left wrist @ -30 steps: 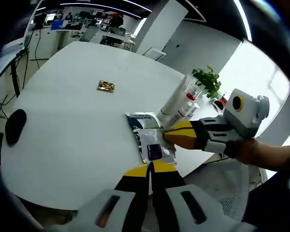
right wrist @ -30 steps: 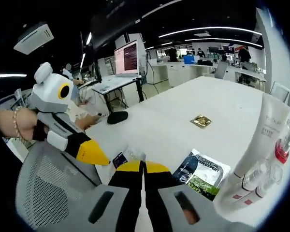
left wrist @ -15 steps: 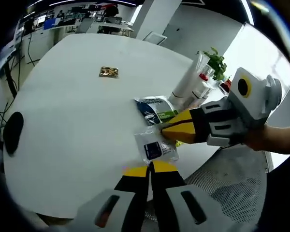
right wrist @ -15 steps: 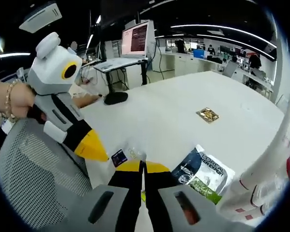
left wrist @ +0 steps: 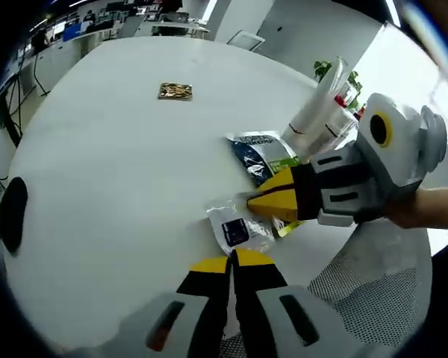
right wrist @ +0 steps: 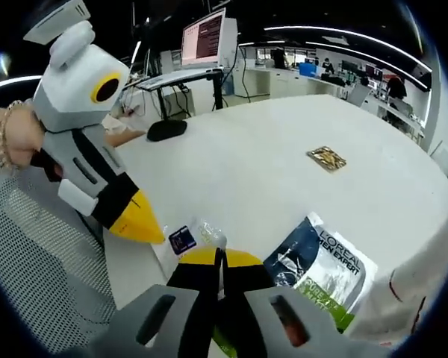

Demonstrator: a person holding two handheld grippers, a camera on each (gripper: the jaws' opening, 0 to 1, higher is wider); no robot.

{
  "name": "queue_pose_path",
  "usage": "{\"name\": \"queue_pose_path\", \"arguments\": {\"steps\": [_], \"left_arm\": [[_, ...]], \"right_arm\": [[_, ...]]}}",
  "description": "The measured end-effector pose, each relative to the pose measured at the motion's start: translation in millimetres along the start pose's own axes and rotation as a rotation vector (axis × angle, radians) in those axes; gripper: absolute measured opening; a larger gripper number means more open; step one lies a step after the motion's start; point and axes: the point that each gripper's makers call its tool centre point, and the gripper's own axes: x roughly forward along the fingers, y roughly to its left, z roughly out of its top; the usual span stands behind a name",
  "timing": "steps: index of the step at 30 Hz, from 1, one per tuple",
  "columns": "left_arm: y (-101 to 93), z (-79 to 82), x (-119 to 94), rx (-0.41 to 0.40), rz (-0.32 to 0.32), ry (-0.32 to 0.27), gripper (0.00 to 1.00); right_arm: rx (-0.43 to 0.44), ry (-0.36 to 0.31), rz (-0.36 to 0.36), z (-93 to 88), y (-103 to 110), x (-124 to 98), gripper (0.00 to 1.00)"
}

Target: Arrange the skincare products in the storage area until every visible bottle or jar stands upright without overlapping.

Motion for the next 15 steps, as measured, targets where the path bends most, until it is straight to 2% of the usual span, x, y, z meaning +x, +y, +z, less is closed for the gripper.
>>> {"name": "queue_pose_path", "arguments": {"steps": [4, 11, 15], "left_arm": [[6.5, -0.5, 6.7, 0.010, 0.015, 0.010, 0.00], [10.7, -0.1, 6.6, 0.023, 0.026, 0.017, 0.00], [12.6, 0.7, 8.1, 0.041, 0.027, 0.022, 0.00]], "right_arm": [[-0.032, 0.016, 0.002, -2.4, -0.6, 7.1, 0.01], [-0.082, 0.031, -0.011, -3.6, -3.5, 14.3, 0.01], [-0.084, 0.030, -0.017, -4.3, -5.1, 15.1, 0.01]]}}
